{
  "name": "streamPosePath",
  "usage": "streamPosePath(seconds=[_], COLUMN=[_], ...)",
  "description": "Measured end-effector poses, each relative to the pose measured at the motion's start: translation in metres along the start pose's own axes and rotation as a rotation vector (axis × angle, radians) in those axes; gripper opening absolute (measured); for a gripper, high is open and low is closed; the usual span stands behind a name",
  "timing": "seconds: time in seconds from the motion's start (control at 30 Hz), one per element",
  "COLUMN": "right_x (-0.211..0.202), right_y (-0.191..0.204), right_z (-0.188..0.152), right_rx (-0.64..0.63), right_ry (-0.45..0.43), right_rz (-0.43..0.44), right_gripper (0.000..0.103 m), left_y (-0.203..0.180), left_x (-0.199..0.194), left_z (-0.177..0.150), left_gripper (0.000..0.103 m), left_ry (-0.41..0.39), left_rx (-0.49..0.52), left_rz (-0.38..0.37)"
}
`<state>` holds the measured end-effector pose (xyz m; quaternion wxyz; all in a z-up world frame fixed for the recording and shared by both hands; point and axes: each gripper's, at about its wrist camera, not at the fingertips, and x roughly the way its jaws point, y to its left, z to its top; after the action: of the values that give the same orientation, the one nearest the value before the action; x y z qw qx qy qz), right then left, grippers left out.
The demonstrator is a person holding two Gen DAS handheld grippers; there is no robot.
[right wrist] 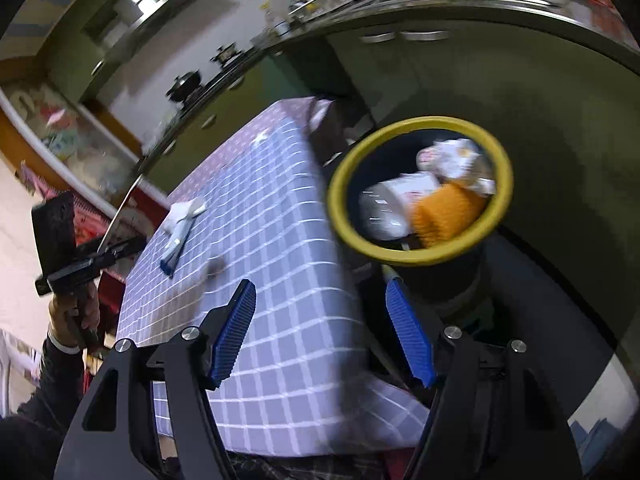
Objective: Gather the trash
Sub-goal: 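Carry the milk carton over the bin and open the left gripper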
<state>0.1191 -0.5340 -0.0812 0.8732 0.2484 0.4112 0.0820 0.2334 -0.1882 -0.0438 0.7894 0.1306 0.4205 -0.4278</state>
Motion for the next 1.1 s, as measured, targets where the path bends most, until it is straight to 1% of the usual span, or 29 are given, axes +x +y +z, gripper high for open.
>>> streamPosePath(seconds=[0.1, 0.2, 0.33, 0.4, 0.43, 0.5, 0.53, 0.63, 0.7, 0.77, 0.83, 0.9, 0.93, 0.97, 1.07, 1.1], right_x=[-0.017, -0.033, -0.048, -0.054, -0.056, -0.058, -0.058, -0.056, -0.055, -0.051, -0.049, -0.046, -0.045, -0.043, -0.035, -0.032], right_y=[-0.029, -0.059, -0.09, -0.106, -0.111, -0.12, -0.124, -0.13, -0.13, -0.126, -0.122, -0.116, -0.113, -0.109, -0.092, -0.087], right_z=[-0.007, -0.016, -0.024, -0.028, -0.03, -0.033, -0.034, -0.036, -0.038, -0.038, -0.037, -0.035, -0.035, -0.033, -0.026, -0.024], right_rx=[0.053, 0.111, 0.182, 0.219, 0.23, 0.253, 0.264, 0.283, 0.282, 0.272, 0.259, 0.242, 0.236, 0.228, 0.19, 0.176], right_ry=[-0.024, -0.046, -0.067, -0.079, -0.082, -0.086, -0.086, -0.081, -0.076, -0.066, -0.058, -0.05, -0.047, -0.044, -0.023, -0.012], right_rz=[-0.019, -0.038, -0.056, -0.063, -0.064, -0.065, -0.062, -0.04, -0.036, -0.03, -0.026, -0.024, -0.023, -0.022, -0.026, -0.027], right_gripper=[0.067, 0.067, 0.067, 0.067, 0.067, 0.068, 0.068, 0.068, 0.068, 0.068, 0.068, 0.068, 0.068, 0.068, 0.068, 0.069], left_y=[-0.026, -0.039, -0.052, -0.054, -0.056, -0.058, -0.059, -0.055, -0.049, -0.044, -0.044, -0.041, -0.039, -0.035, -0.022, -0.015], left_x=[0.042, 0.087, 0.155, 0.182, 0.199, 0.221, 0.235, 0.253, 0.251, 0.238, 0.218, 0.182, 0.17, 0.149, 0.099, 0.08], left_z=[0.04, 0.076, 0.114, 0.125, 0.132, 0.139, 0.143, 0.146, 0.145, 0.143, 0.137, 0.124, 0.119, 0.108, 0.079, 0.066], left_gripper=[0.035, 0.035, 0.035, 0.035, 0.036, 0.036, 0.041, 0.052, 0.053, 0.053, 0.054, 0.058, 0.059, 0.059, 0.06, 0.062], left_ry=[0.026, 0.064, 0.129, 0.152, 0.17, 0.194, 0.211, 0.234, 0.232, 0.211, 0.175, 0.118, 0.101, 0.067, -0.022, -0.057], left_rx=[0.054, 0.061, 0.077, 0.076, 0.075, 0.072, 0.071, 0.063, 0.05, 0.018, 0.013, -0.011, -0.023, -0.041, -0.07, -0.086], left_rz=[-0.03, -0.062, -0.059, -0.044, -0.036, -0.02, -0.01, 0.015, 0.028, 0.007, -0.002, -0.022, -0.031, -0.039, -0.032, -0.02])
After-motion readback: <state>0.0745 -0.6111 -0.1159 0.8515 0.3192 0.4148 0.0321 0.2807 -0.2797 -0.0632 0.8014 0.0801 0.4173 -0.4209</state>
